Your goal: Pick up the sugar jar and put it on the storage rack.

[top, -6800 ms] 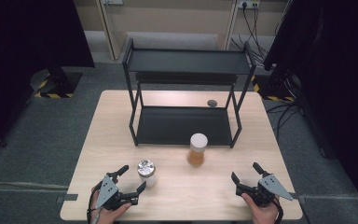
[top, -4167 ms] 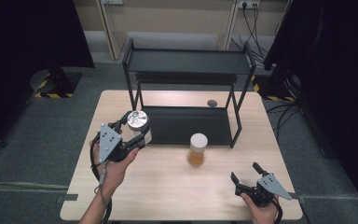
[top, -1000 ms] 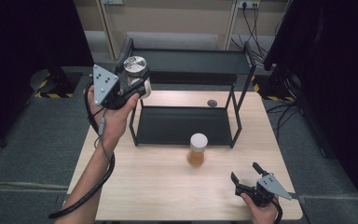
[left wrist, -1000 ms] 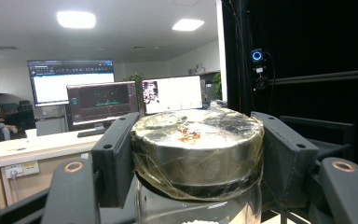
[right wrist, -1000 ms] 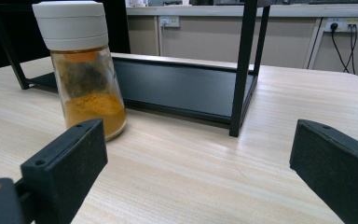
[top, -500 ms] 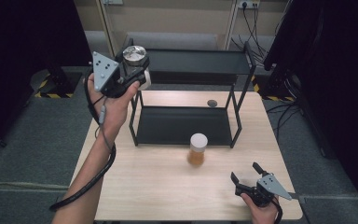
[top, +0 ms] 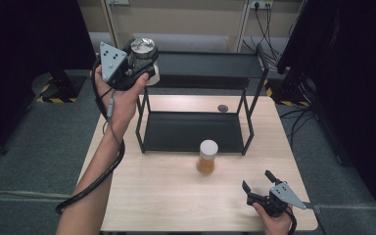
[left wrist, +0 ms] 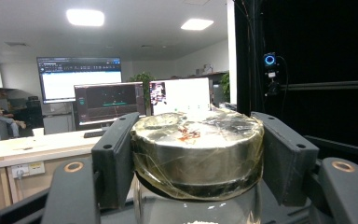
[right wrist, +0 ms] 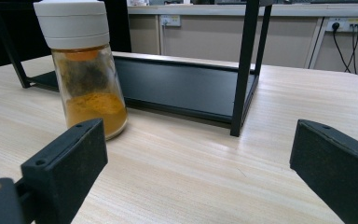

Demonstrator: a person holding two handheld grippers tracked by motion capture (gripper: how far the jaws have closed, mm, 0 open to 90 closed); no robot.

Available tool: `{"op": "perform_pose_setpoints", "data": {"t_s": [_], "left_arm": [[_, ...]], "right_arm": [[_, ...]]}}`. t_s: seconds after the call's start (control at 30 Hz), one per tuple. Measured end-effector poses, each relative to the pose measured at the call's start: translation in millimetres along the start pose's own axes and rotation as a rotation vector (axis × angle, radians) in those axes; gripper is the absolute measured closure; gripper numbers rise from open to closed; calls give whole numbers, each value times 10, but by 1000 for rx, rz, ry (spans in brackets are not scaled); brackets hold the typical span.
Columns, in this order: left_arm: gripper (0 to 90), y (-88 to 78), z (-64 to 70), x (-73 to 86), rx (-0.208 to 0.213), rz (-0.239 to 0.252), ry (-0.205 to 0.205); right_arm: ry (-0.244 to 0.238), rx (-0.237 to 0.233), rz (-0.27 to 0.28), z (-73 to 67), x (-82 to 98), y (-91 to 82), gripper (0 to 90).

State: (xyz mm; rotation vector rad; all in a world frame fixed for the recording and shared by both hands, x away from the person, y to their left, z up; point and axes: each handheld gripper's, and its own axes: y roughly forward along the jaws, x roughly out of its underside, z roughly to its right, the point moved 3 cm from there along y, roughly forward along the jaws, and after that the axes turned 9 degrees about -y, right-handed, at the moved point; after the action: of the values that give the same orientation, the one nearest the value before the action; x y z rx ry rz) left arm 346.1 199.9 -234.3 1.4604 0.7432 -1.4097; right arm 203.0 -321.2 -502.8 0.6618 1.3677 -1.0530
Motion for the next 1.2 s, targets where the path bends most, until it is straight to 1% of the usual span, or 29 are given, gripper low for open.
{"op": "perform_pose_setpoints", "data": {"t_s": [0.1,0.13,0.23,0.3,0.33,0.43,0.57,0.6,0.63,0.7,0.77,0.83,0.9,1.03,1.1,1.2], "left_arm": [[350,70,-6,-36,-5,-2,1],[350,70,-6,-36,-5,-2,1],[350,122,-13,-59,-6,-5,12],[350,152,-21,-48,-3,3,22],[350,165,-22,-36,-2,10,21],[350,210,-24,-23,-6,10,19],[350,301,-44,-12,-23,-11,26],[350,359,-60,5,-29,-16,26],[350,359,-60,5,-29,-16,26],[350,418,-81,16,-31,-20,31],[350,474,-99,18,-42,-27,35],[350,529,-133,31,-52,-27,20],[350,575,-168,44,-65,-34,18],[349,625,-225,92,-76,-37,0],[349,639,-230,110,-79,-40,8],[349,657,-232,130,-79,-42,8]], "right_arm": [[-1,-1,0,0,-1,0,42],[0,-1,-1,1,-1,0,42],[0,-1,-1,2,-1,0,42],[0,-2,0,2,0,-1,42],[0,-2,0,2,0,-1,42],[2,-2,2,4,3,-2,42],[0,-3,1,5,1,-1,42],[1,-3,1,5,2,-2,42],[1,-3,1,5,2,-2,42],[1,-4,0,8,1,0,42],[-1,-6,0,11,0,3,42],[0,-5,1,13,2,3,42],[1,-6,3,14,4,3,42],[-1,-8,3,16,4,2,42],[-1,-8,3,16,5,2,42],[-4,-7,2,11,3,2,42]]}}
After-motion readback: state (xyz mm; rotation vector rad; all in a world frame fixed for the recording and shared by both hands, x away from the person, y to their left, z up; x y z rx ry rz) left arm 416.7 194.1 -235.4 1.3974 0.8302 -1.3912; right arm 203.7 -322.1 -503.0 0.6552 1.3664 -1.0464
